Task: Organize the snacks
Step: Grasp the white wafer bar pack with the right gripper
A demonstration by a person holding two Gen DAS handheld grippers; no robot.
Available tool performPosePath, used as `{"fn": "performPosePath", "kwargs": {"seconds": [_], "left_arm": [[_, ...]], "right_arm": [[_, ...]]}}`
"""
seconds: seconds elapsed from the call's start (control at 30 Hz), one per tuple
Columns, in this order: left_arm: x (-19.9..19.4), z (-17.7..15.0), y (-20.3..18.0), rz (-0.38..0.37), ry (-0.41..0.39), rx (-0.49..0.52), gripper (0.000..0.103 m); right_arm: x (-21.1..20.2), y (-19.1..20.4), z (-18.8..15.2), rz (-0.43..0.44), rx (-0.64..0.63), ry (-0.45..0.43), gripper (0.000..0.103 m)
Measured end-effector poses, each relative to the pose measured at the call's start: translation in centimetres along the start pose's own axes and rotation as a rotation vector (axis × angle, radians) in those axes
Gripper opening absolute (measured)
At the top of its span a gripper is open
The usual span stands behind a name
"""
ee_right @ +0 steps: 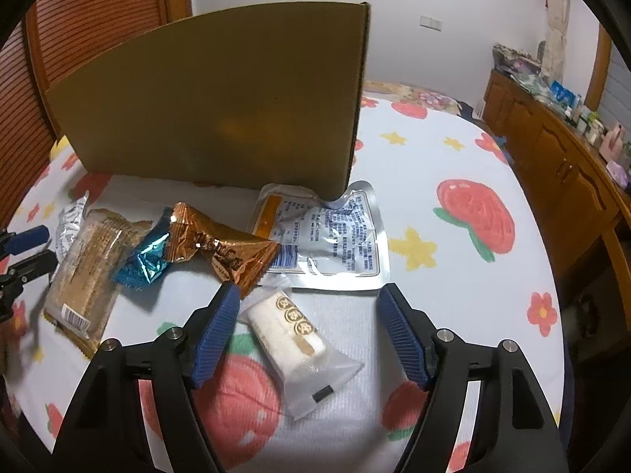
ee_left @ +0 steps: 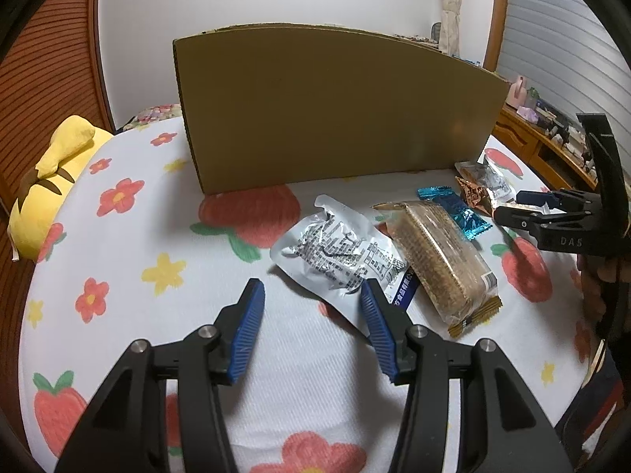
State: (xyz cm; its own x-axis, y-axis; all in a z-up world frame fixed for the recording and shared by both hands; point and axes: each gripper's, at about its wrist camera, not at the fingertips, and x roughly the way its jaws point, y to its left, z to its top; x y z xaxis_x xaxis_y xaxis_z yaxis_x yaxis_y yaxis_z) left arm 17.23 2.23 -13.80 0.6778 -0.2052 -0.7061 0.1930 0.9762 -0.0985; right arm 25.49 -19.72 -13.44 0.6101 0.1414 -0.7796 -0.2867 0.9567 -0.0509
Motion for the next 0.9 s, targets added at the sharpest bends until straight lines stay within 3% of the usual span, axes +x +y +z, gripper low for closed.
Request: {"fn": "performPosePath", "kwargs": {"seconds": [0.2, 0.4, 0.43, 0.53, 0.9], "left_arm": [[0.0, -0.1, 0.1, -0.006, -0.001, -0.005, 0.052], [0.1, -0.1, 0.2, -0.012, 0.000, -0.011, 0.052], [0.1, -0.1, 0.2, -0.012, 0.000, -0.010, 0.052], [0.1, -0.1, 0.2, -0.011, 0.001, -0.010, 0.052], [-0.2, 0.2, 0.1, -0.008, -0.010, -0.019, 0.052]], "right_arm": [[-0.4, 0.7, -0.6, 0.004, -0.002, 0.002, 0.075], [-1.6, 1.3, -1.9, 0.024, -0.036, -0.001, 0.060], [-1.7, 1.5, -2.2, 0.025, -0.040, -0.002, 0.055], [-2.2, 1.6, -2.6, 0.025, -0.053, -0.011, 0.021], [-2.3, 1.5, -3.4, 0.033, -0.045, -0.060, 0.022]]}}
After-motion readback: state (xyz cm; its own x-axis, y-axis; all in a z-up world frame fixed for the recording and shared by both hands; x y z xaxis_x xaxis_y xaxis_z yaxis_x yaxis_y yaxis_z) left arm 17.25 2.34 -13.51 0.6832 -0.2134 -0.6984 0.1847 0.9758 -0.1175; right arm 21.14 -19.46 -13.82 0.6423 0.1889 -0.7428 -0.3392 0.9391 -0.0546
